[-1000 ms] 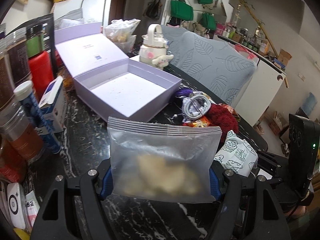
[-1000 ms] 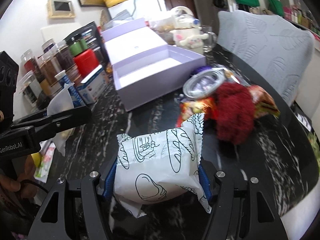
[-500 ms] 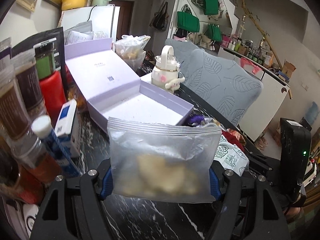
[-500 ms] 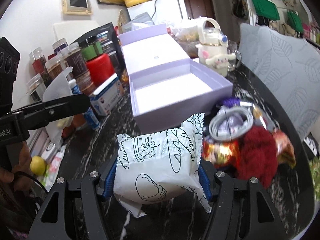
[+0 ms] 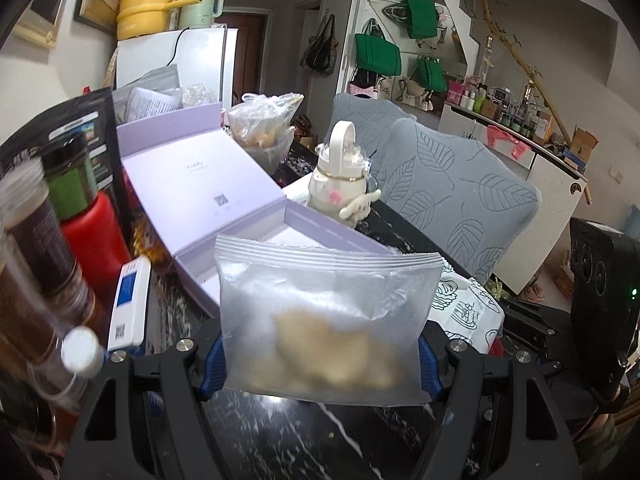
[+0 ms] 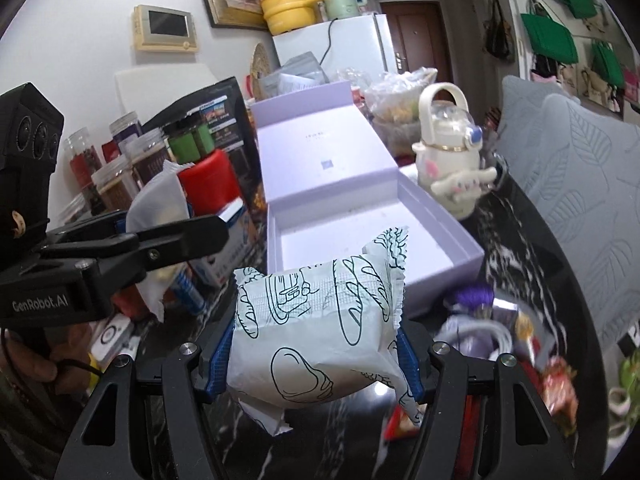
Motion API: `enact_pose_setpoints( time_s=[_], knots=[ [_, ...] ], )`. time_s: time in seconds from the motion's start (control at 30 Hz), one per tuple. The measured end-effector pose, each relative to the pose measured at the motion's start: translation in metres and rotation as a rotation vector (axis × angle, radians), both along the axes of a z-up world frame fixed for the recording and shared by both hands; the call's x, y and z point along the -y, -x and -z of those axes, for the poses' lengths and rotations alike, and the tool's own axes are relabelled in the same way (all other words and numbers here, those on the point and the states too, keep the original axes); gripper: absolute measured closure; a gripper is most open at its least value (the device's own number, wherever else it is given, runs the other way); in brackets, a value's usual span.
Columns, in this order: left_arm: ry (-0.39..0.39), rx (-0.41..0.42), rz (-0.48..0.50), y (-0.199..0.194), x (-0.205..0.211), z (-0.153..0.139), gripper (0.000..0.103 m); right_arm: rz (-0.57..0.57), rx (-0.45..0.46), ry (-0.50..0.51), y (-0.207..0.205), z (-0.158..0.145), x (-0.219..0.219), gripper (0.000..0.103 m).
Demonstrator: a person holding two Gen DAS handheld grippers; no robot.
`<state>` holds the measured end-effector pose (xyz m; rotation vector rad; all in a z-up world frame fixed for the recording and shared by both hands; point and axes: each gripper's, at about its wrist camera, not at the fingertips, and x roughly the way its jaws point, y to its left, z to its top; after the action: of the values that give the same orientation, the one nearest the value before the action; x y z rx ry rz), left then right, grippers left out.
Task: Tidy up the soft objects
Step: 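Carry the white pouch and zip bag over the lavender box with both tools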
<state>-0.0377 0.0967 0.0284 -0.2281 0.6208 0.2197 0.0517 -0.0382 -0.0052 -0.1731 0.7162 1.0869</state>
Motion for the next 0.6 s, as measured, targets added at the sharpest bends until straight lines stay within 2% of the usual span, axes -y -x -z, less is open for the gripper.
enact_pose_setpoints(
  time_s=[0.33,0.6],
  knots=[
    [-0.016,0.034,-0.02,-0.033,-0.021,-0.016,0.03,-0.001,0.074,-0.029,-0.031,-0.029,-0.017,0.037],
    [-0.051,0.06,-0.073,-0.06,-0.045,-0.029,0.03,0.008,0.127,-0.039,-0.063,-0.047,-0.039,0.037]
  ],
)
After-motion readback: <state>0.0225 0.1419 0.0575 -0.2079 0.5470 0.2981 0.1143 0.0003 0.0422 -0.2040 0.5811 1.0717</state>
